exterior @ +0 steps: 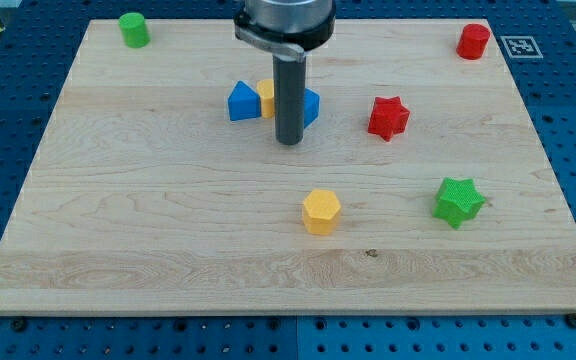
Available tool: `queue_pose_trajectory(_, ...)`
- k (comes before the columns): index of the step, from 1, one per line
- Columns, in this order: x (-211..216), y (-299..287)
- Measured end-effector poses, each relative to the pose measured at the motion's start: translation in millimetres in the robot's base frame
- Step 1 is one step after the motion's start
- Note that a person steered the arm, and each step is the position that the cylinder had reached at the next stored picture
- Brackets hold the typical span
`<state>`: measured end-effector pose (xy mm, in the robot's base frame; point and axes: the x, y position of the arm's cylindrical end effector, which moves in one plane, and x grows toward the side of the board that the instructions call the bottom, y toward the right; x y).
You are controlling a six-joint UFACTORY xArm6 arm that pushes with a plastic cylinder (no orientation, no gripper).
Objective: Slide the blue cube towards the top center
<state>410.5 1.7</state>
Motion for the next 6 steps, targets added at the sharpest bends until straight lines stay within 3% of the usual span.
queue_pose_trajectory(2,-10.0,15.3)
queue_pose_trajectory(6,-69.9,30.7)
